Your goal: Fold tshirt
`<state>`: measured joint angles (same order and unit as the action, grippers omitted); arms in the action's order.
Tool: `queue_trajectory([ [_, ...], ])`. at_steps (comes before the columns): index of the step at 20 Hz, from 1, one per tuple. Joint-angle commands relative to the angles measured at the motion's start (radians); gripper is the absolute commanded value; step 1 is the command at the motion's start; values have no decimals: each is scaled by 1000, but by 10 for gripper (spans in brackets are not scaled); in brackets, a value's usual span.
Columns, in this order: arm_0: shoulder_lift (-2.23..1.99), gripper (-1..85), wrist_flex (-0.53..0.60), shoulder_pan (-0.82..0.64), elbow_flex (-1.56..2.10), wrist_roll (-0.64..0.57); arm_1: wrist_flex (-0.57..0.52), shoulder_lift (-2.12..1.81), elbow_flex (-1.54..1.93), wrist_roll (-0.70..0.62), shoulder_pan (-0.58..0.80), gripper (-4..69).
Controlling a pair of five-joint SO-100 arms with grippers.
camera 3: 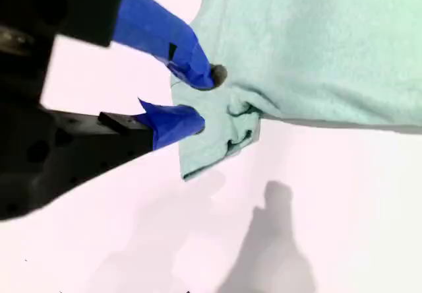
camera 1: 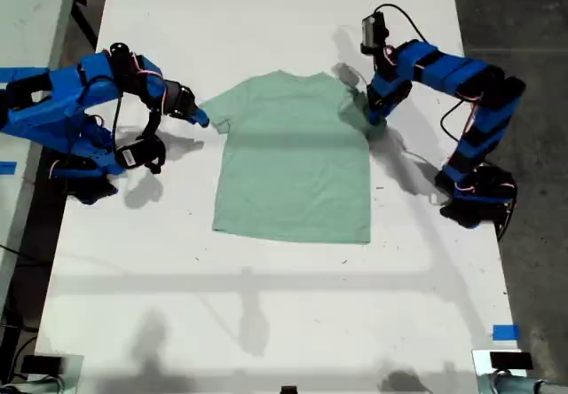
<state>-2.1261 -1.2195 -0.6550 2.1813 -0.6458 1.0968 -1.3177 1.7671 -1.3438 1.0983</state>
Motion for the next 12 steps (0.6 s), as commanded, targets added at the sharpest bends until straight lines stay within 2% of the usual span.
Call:
queue_trajectory([
  [1, 0, 77, 14, 3, -46, 0, 54, -14, -49, 18, -5, 12],
  [3, -2, 77, 12, 8, -46, 2, 98, -49, -55, 15, -29, 3],
  [7, -17, 79, 11, 14, -35, 9, 253, -261, -106, 69, -124, -15],
  [9, -20, 79, 14, 14, -34, 9, 339, -259, -244, 130, -216, -15],
  [12, -20, 80, 17, 14, -32, 9, 393, -152, -523, 227, -364, -15],
])
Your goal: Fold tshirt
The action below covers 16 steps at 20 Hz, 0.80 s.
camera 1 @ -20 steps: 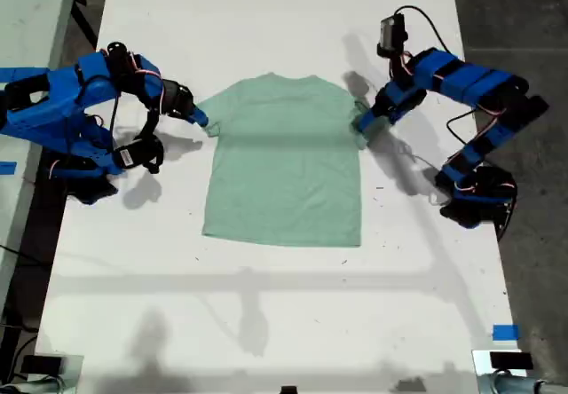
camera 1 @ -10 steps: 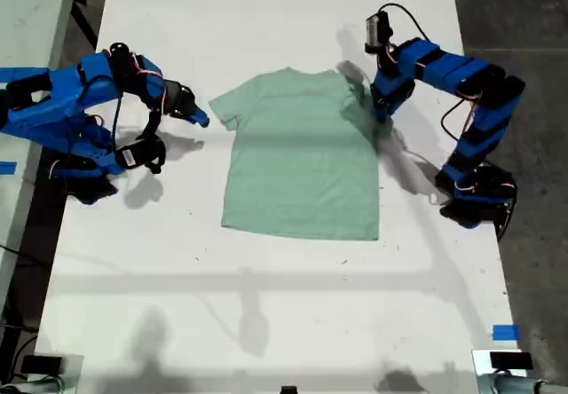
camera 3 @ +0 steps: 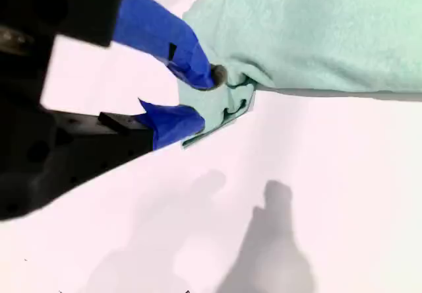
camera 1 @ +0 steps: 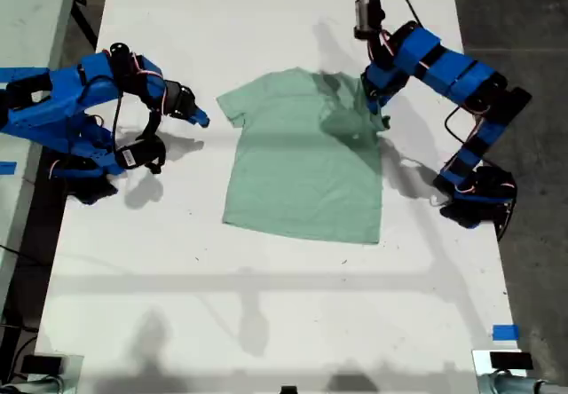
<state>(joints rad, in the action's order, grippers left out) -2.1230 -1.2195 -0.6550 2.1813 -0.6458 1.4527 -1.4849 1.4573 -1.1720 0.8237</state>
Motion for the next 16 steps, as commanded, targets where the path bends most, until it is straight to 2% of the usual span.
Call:
queue_trajectory([
  [1, -23, 80, 17, 14, -32, 9, 49, 78, -308, 81, -129, -15],
  [4, -23, 81, 23, 15, -31, 11, 28, 275, -505, 138, -210, -15],
  [7, -23, 83, 25, 15, -31, 12, -66, 453, -555, 172, -236, 7],
  [8, -23, 84, 25, 15, -31, 12, -74, 523, -581, 172, -238, 106],
  [9, -23, 92, 25, 15, -31, 12, -75, 577, -603, 161, -239, 351],
  [10, -23, 103, 25, 15, -31, 14, -78, 597, -606, 160, -242, 364],
  [12, -23, 113, 25, 8, -32, 17, -58, 546, -606, 161, -250, 323],
  [16, -29, 96, 14, -3, -52, 17, 130, 252, -586, 130, -225, 285],
])
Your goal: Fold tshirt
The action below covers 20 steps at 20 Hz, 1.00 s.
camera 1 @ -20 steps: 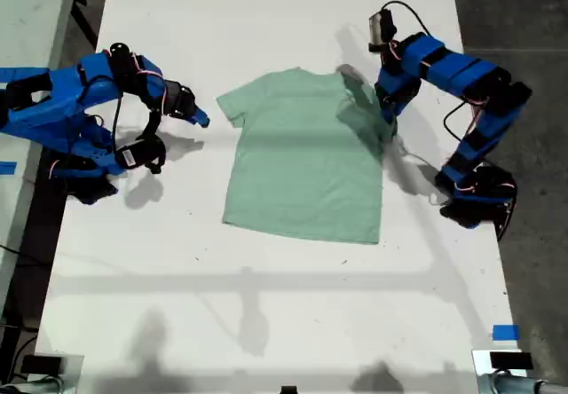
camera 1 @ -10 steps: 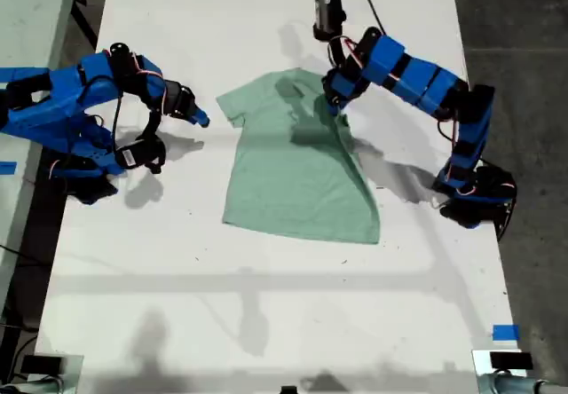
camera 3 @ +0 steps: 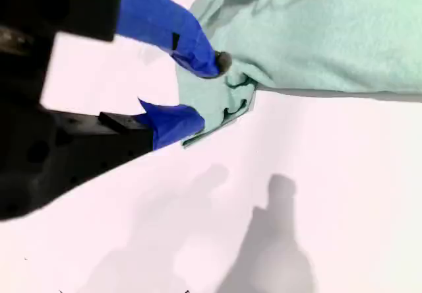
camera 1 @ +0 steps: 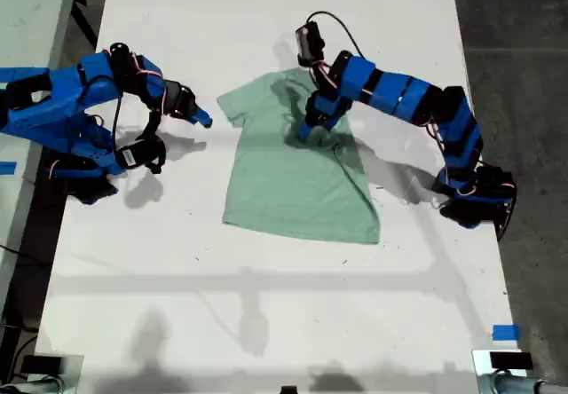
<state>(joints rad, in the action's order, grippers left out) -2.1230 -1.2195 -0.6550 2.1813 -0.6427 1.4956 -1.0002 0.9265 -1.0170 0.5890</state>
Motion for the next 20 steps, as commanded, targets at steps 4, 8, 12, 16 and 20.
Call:
queue_trajectory([
  [4, -25, 100, -38, -35, -143, 11, 160, -660, 230, -48, 28, 262],
  [8, 87, 215, -173, -107, -342, 6, 143, -923, 529, 25, -46, 252],
  [12, 337, 351, -325, -169, -640, -9, 106, -1015, 680, 95, -118, 250],
  [16, 597, 419, -368, -235, -838, -69, 98, -1088, 735, 129, -140, 249],
  [20, 828, 419, -264, -287, -865, -121, 80, -1140, 798, 147, -153, 252],
])
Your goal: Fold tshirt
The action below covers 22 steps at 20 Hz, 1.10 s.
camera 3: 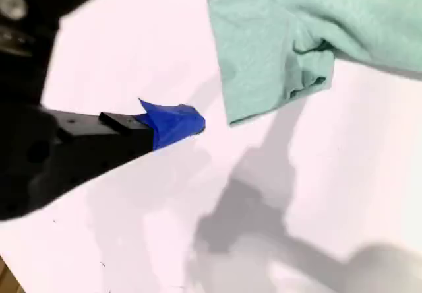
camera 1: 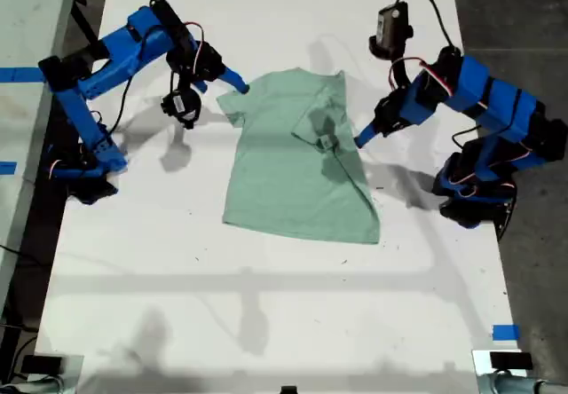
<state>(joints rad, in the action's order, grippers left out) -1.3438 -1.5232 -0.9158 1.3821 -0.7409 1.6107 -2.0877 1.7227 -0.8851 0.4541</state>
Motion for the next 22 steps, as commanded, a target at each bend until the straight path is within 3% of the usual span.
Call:
queue_trajectory([
  [1, 100, 417, 57, -32, -80, -26, -38, -58, 14, 17, -21, 252],
  [6, 314, 407, 66, -58, -209, -31, -69, -98, 66, 29, -32, 250],
  [10, 517, 358, -31, -61, -433, -32, -94, -130, 114, 41, -48, 250],
  [12, 571, 222, -40, -75, -469, -52, -107, -161, 150, 51, -52, 249],
  [14, 612, 32, -35, -97, -472, -94, -123, -198, 195, 60, -52, 249],
  [22, 440, 24, -60, -132, -397, -71, -144, -258, 272, 66, -48, 252],
])
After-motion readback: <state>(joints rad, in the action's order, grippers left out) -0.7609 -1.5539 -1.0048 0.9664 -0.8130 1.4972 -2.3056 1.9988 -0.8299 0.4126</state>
